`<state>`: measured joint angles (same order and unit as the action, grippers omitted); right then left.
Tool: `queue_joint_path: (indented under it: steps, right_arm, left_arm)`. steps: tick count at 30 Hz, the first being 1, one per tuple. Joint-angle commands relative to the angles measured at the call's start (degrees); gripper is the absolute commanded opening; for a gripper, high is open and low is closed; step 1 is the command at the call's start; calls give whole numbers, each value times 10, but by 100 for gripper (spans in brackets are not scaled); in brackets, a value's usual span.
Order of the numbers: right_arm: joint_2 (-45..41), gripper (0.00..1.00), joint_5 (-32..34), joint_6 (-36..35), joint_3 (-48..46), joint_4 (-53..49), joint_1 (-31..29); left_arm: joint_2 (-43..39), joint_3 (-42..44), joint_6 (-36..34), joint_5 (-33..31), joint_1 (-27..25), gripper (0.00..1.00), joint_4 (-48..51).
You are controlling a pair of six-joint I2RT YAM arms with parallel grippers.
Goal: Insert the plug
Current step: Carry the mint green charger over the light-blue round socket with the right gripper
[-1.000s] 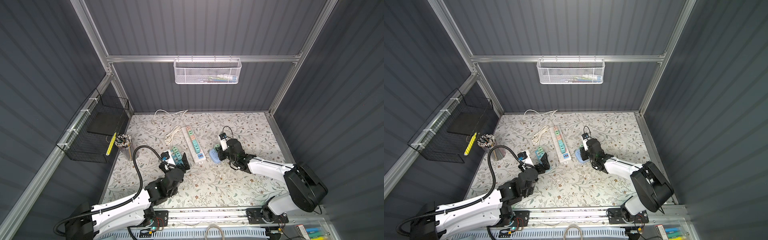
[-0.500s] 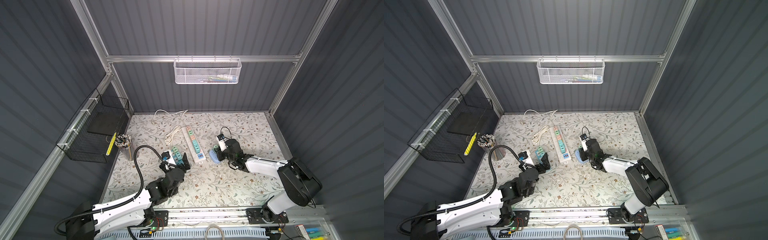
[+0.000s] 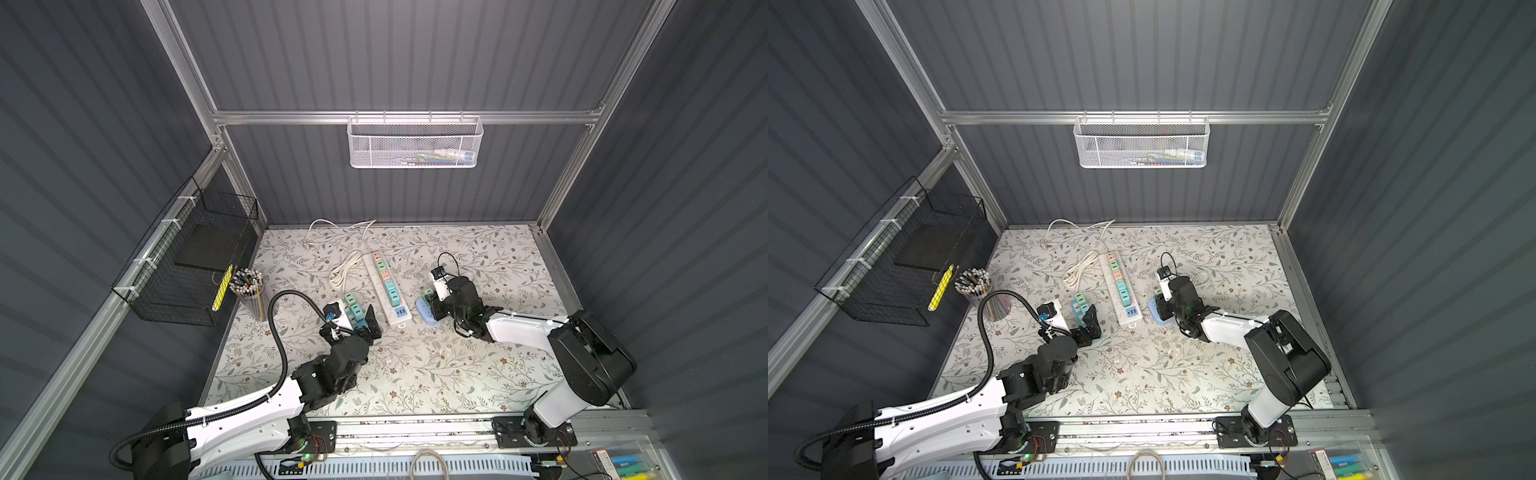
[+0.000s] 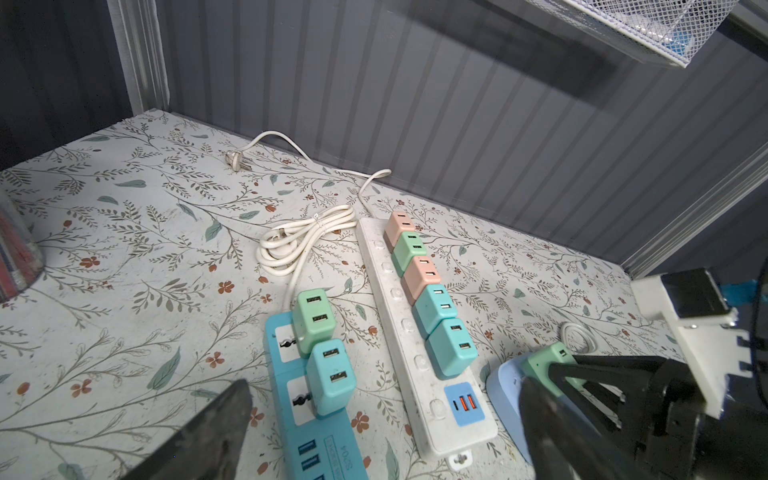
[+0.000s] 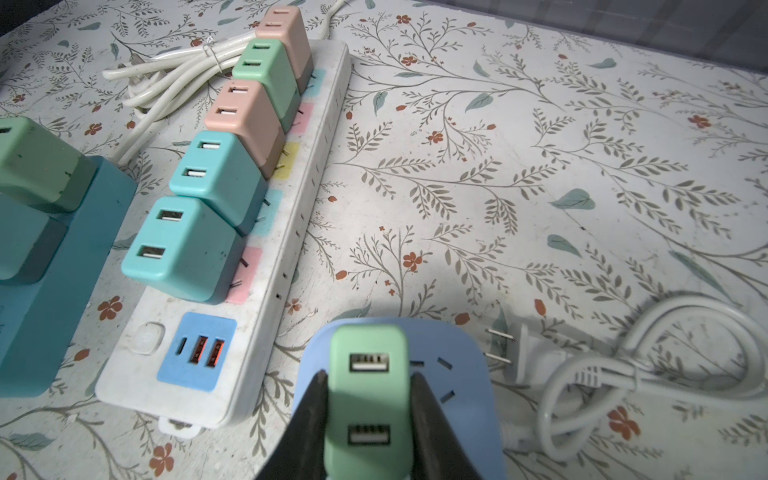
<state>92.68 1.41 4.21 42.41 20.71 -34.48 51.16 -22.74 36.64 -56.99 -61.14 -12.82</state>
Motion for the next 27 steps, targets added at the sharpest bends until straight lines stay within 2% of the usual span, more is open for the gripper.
queue_joint_path:
  steps: [1,7,15,27]
  right_arm:
    - [22,20,4,2,9,-54,-9]
    - [61,20,35,2,39,-103,-33]
    - [87,20,58,19,43,-119,-41]
    - [133,20,50,14,89,-192,-48]
  left_arm:
    - [-3,12,-10,-5,1,100,-7]
    - [-7,16,-14,-6,2,100,-9]
    - [-17,23,-19,-8,2,100,-7]
    - [-24,29,-21,-9,3,100,-10]
